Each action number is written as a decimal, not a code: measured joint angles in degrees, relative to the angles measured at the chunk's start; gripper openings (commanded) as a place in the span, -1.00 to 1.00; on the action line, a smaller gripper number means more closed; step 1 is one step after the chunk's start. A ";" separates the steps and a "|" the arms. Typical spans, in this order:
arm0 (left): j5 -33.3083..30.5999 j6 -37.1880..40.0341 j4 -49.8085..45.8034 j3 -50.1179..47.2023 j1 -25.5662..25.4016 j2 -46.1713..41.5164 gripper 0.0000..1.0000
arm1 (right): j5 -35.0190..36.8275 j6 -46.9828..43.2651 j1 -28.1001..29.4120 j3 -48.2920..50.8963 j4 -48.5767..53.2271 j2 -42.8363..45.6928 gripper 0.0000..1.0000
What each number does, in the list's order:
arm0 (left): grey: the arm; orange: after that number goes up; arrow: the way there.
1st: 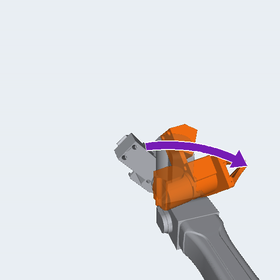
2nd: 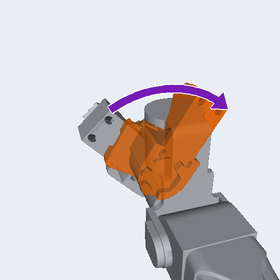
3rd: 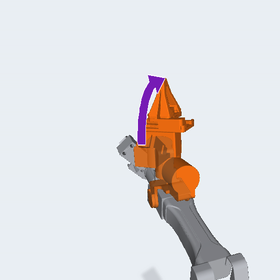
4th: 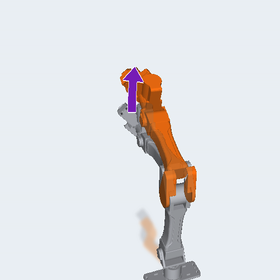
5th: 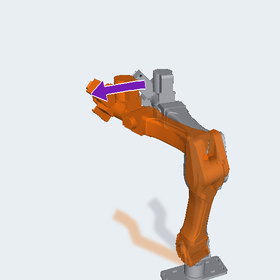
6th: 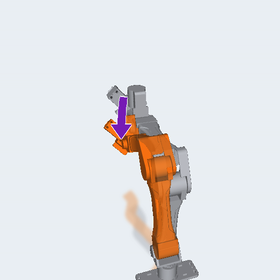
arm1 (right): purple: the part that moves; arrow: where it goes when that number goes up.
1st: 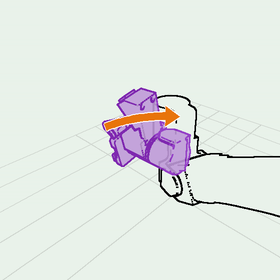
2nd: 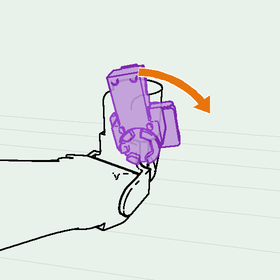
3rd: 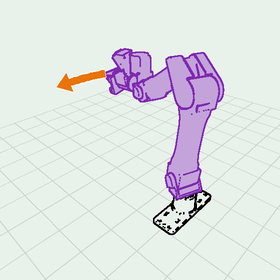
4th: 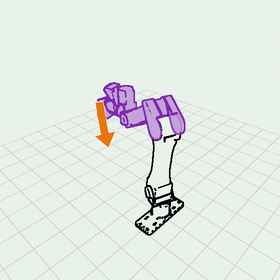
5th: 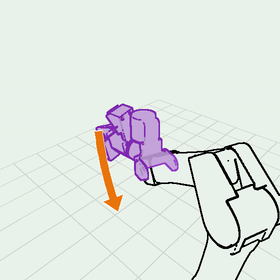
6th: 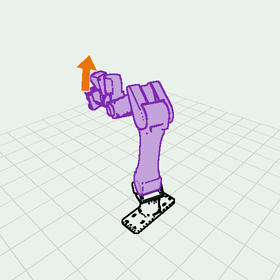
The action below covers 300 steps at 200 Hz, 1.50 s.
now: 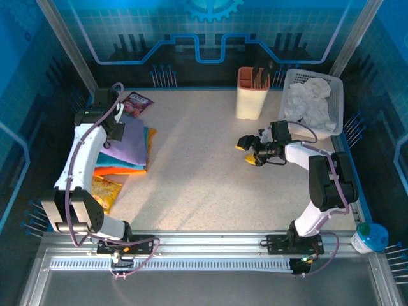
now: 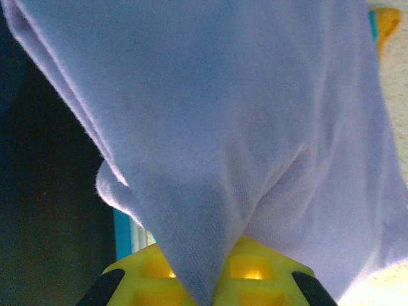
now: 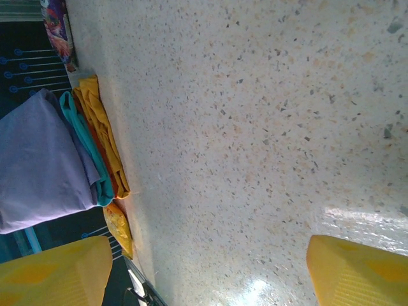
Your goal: Fold and stack the t-shirts
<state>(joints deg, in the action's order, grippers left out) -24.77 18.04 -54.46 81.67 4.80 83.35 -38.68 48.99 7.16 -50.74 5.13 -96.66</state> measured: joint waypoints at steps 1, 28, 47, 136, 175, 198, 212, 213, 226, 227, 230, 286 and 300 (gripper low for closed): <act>-0.11 0.07 0.13 -0.02 0.07 0.07 -1.00 | 0.00 0.00 0.00 0.00 0.00 -0.04 0.61; -1.55 0.57 2.84 -0.96 1.46 1.22 -1.00 | -0.85 -0.02 -0.26 -0.02 0.00 -0.44 0.62; -2.91 0.59 4.68 -2.05 1.70 2.62 -1.00 | -1.18 -0.20 -0.39 -0.02 -0.02 -0.59 0.61; -9.84 2.05 11.61 -4.55 1.86 8.26 -0.38 | -2.34 -0.63 -0.90 -0.07 -0.52 -0.98 0.61; -13.22 1.84 12.81 -4.63 1.86 9.42 0.99 | -2.36 -1.09 -1.09 -0.07 -0.52 -0.98 0.61; -15.43 0.39 12.44 -4.33 1.97 10.80 0.98 | -2.38 -1.27 -1.29 -0.07 -0.52 -0.98 0.61; -15.69 -0.94 11.41 -3.34 2.01 11.96 0.98 | -2.49 -1.36 -1.29 -0.02 -0.52 -0.98 0.61; -15.69 -1.09 11.34 -3.28 2.01 12.00 0.99 | -2.49 -1.36 -1.29 0.00 -0.55 -0.98 0.61; -14.82 -2.75 10.32 -2.23 1.99 12.31 0.98 | -2.51 -1.51 -1.29 0.33 -0.66 -0.98 0.61; -14.69 -2.99 10.25 -2.10 1.99 12.31 0.98 | -2.51 -1.51 -1.29 0.37 -0.66 -0.98 0.61; -14.40 -3.19 9.88 -1.77 1.95 12.31 0.98 | -2.51 -1.51 -1.29 0.48 -0.66 -0.98 0.61; -6.43 -11.15 8.59 1.46 -7.76 11.10 0.94 | -2.51 -1.46 -1.36 1.25 -0.70 -1.29 0.61; -4.39 -12.96 9.66 0.68 -10.25 11.10 0.90 | -2.49 -1.51 -1.36 1.27 -0.63 -1.29 0.61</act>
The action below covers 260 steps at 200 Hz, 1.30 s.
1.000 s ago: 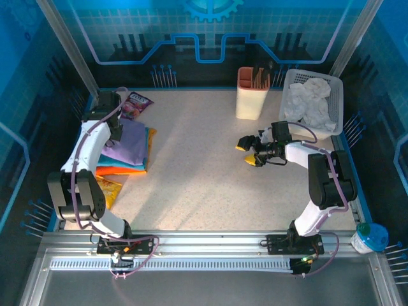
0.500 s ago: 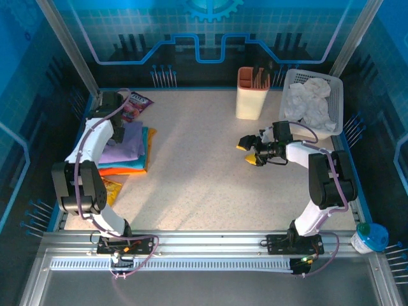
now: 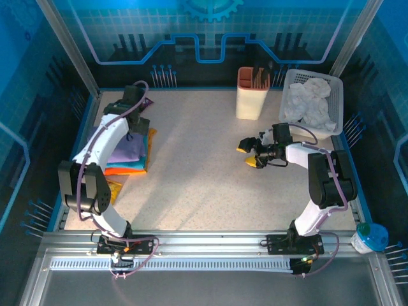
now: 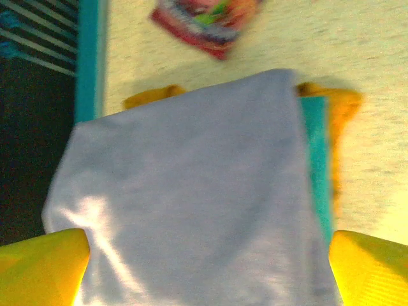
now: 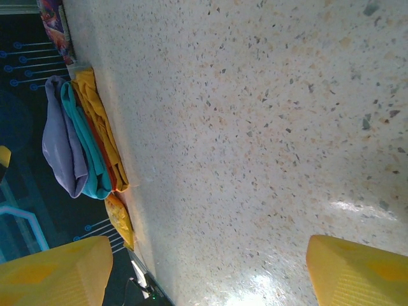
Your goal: Fold and stack the t-shirts
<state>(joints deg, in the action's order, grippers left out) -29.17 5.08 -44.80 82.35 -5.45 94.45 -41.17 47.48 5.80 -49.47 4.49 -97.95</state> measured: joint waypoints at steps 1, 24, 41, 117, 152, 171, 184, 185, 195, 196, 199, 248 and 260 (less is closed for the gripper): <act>0.09 -0.13 0.07 -0.07 -0.07 0.00 0.89 | 0.00 0.02 0.00 0.00 0.00 0.00 0.61; 1.64 -2.54 0.96 -3.23 -0.33 0.22 0.82 | 0.04 -0.20 0.00 0.33 0.00 0.00 0.61; 2.38 -4.28 1.92 -6.99 -0.11 0.28 0.70 | 0.09 -0.22 -0.15 1.18 0.04 0.00 0.61; 6.14 -9.68 5.25 -20.48 -3.21 -2.97 -0.12 | 0.00 0.48 -0.37 2.03 -1.14 0.00 0.61; 5.44 -11.23 5.70 -20.48 -4.22 -3.02 -0.38 | 0.00 0.48 -0.37 2.08 -1.16 0.00 0.61; 4.37 -11.45 5.70 -20.48 -4.26 -2.64 -0.39 | 0.02 0.48 -0.37 2.36 -1.38 0.00 0.61; 3.50 -11.45 5.73 -20.55 -4.26 -2.40 -0.42 | 0.00 0.48 -0.37 2.51 -1.51 0.00 0.61; 3.43 -11.45 5.70 -20.57 -4.26 -2.40 -0.42 | 0.00 0.46 -0.37 2.51 -1.53 0.00 0.61; 2.60 -11.58 5.70 -20.59 -4.28 -2.29 -0.48 | 0.00 0.48 -0.37 2.56 -1.51 0.00 0.61; 2.54 -11.58 5.70 -20.59 -4.28 -2.29 -0.49 | 0.00 0.48 -0.37 2.56 -1.51 0.00 0.61; 2.29 -11.58 5.70 -20.59 -4.33 -2.25 -0.51 | 0.00 0.48 -0.37 2.58 -1.51 0.00 0.61; -1.14 -12.41 5.70 -20.65 -5.35 -1.60 -1.00 | 0.00 0.48 -0.37 2.58 -1.53 0.00 0.61; -2.23 -12.46 5.68 -20.90 -6.34 -1.55 -1.00 | 0.00 0.48 -0.37 2.58 -1.53 0.00 0.61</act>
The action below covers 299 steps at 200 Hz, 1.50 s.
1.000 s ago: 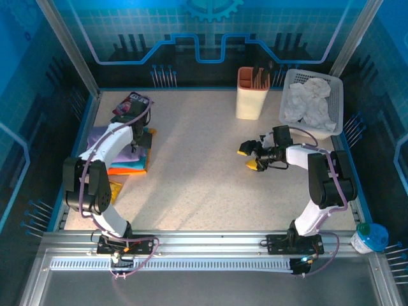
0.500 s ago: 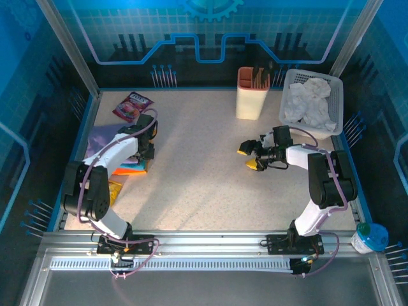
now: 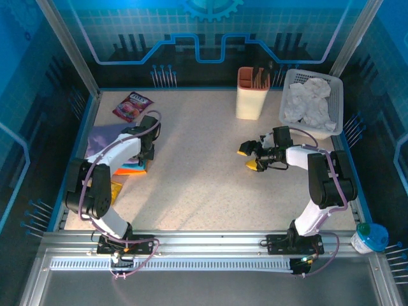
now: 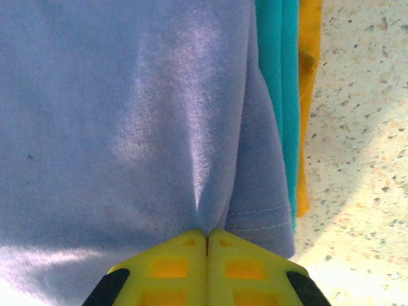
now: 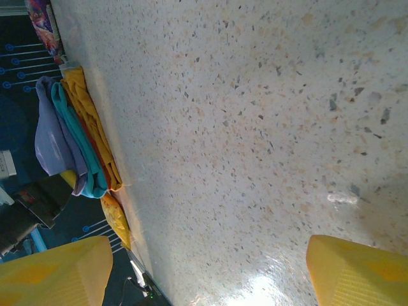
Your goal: Fold and stack the t-shirts
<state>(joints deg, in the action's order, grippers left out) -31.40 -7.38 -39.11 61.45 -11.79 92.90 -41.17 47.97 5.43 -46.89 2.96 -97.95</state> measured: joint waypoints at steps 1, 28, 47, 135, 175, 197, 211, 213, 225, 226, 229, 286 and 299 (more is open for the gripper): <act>-0.11 0.33 0.02 -0.07 -0.17 0.00 -1.00 | 0.00 0.00 0.00 0.00 0.00 0.00 0.61; -1.92 0.22 0.52 -2.45 -2.86 -0.59 -1.00 | 0.00 0.00 0.00 0.00 -0.02 0.00 0.61; -2.10 0.22 0.20 -4.52 -3.78 -2.47 -1.00 | 0.00 0.00 0.00 0.00 0.00 0.00 0.61; -3.56 0.04 -4.87 -2.84 -3.13 -6.29 0.35 | -0.02 -0.02 0.02 0.02 -0.61 0.00 0.61; 3.37 -0.33 -3.65 2.49 6.01 -12.26 0.47 | 0.17 -0.28 0.02 0.63 0.00 0.92 0.61; 8.83 -2.58 0.79 1.18 13.00 -16.24 0.39 | 0.17 -0.46 0.02 0.83 0.07 1.20 0.61; 13.03 -4.92 3.74 -1.31 16.59 -18.43 0.36 | 0.17 -0.46 0.00 0.83 0.07 1.25 0.61; 13.68 -5.01 4.22 -1.75 17.14 -18.69 0.36 | 0.17 -0.46 0.02 0.83 0.07 1.25 0.61; 17.73 -7.54 6.99 -4.57 20.22 -19.65 0.36 | 0.20 -0.50 0.02 0.83 0.20 1.42 0.61; 17.97 -7.65 7.15 -4.72 20.39 -19.69 0.36 | 0.20 -0.50 0.02 0.83 0.22 1.42 0.61; 18.82 -8.04 7.76 -5.40 21.09 -19.76 0.35 | 0.20 -0.52 0.02 0.83 0.28 1.49 0.61; 30.60 -19.85 18.93 -16.20 34.27 -19.06 0.35 | 0.22 -1.79 -0.26 1.27 1.29 2.49 0.61; 30.64 -21.16 19.58 -16.31 34.93 -18.14 0.34 | 0.20 -2.05 -0.63 1.60 1.55 2.69 0.62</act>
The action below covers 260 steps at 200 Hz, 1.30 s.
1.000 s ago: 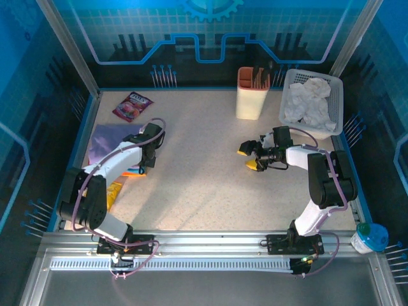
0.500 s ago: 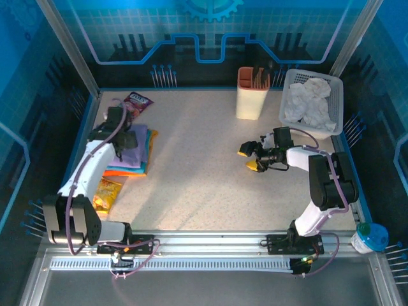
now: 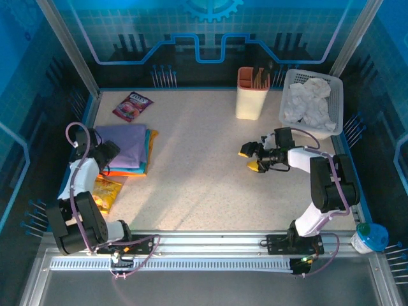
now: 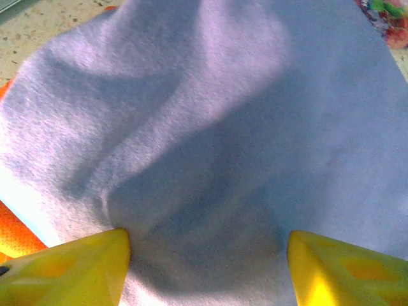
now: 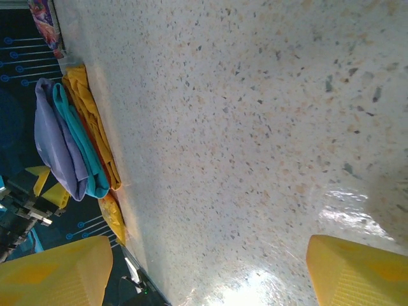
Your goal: Fold and stack the t-shirts
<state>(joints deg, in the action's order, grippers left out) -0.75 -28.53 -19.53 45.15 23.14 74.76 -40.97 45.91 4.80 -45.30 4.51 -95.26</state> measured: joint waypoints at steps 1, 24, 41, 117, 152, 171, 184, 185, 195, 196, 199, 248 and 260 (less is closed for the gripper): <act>0.00 -0.04 0.07 0.00 0.02 0.04 0.34 | 0.00 0.02 0.00 0.04 0.04 0.02 0.62; -0.02 -1.44 1.29 -0.04 0.02 1.99 0.29 | 0.00 -0.35 -0.63 0.33 0.46 0.07 0.61; -0.09 -2.03 2.14 -0.07 0.02 4.68 0.24 | -0.02 -0.35 -0.74 0.33 0.42 0.07 0.61; -1.11 -2.64 4.61 -1.73 0.00 6.43 0.29 | 0.00 -0.35 -0.74 0.33 0.50 0.07 0.61; -2.67 -1.46 -1.79 1.07 -2.38 2.60 0.61 | 0.09 -0.98 -1.57 -0.59 2.49 0.09 0.61; -3.56 -0.74 -5.81 5.81 -5.18 0.28 0.71 | 0.39 -1.70 -2.29 -2.16 4.17 0.24 0.61; -3.76 0.15 -7.26 8.70 -6.60 -1.27 0.95 | 0.87 -2.54 -2.82 -3.48 5.73 0.74 0.62; -3.78 0.57 -7.45 8.98 -6.78 -1.46 0.97 | 1.01 -2.69 -2.91 -3.67 6.01 0.83 0.63; -4.02 1.05 -7.72 10.45 -7.80 -2.71 0.99 | 1.57 -3.52 -3.30 -5.09 7.28 1.29 0.65; -4.09 0.98 -7.74 10.54 -7.87 -2.80 0.99 | 1.57 -3.58 -3.32 -5.20 7.41 1.31 0.65; -4.15 1.73 -7.69 10.84 -8.33 -3.23 0.98 | 1.88 -3.89 -3.43 -5.66 7.78 1.51 0.66; -6.38 10.16 0.04 8.28 -17.59 -5.64 0.98 | 16.20 -12.46 -4.13 -13.09 16.55 7.67 0.81; -6.32 12.59 3.61 6.21 -19.15 -5.11 0.98 | 21.40 -15.08 -4.15 -13.86 17.16 9.99 0.95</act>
<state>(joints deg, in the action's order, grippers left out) -7.07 -15.94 -15.92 51.35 3.99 69.65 -19.57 30.83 0.64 -59.16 21.67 -85.27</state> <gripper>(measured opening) 0.992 0.911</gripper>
